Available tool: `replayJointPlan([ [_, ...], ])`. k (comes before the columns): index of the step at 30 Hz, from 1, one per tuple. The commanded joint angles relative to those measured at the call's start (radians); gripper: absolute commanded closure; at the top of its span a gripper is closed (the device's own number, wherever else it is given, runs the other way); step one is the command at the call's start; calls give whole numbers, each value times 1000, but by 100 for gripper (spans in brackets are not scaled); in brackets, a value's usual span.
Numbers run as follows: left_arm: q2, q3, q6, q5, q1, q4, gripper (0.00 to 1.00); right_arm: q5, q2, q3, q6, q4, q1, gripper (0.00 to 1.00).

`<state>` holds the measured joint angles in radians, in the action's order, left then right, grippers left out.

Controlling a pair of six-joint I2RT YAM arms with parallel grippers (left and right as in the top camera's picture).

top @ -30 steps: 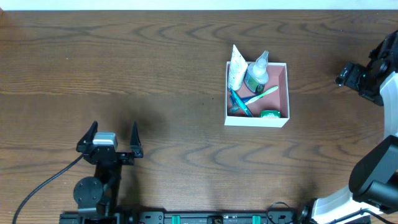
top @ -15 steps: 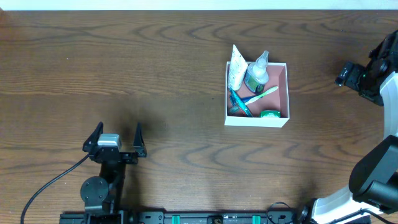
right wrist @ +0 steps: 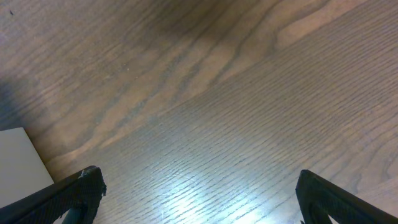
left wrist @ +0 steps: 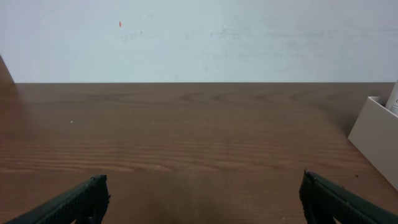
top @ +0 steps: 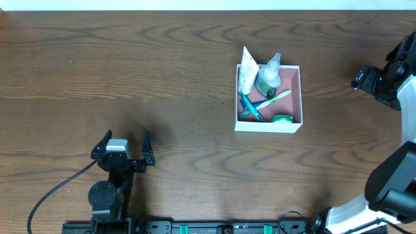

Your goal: Pack container

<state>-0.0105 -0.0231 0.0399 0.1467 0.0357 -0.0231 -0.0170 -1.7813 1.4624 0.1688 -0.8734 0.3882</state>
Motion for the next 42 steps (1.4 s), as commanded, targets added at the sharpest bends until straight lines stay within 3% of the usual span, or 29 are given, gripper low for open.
replayJointPlan([
  [1,8,19,-12,3,-3,-28,2,-5,-7,-2,10,0,4,1],
  [31,6,19,-12,3,-3,-28,2,-5,-4,-3,10,-1,3,1],
  [42,6,19,-12,3,-3,-28,2,-5,338,-145,10,-2,-69,1],
])
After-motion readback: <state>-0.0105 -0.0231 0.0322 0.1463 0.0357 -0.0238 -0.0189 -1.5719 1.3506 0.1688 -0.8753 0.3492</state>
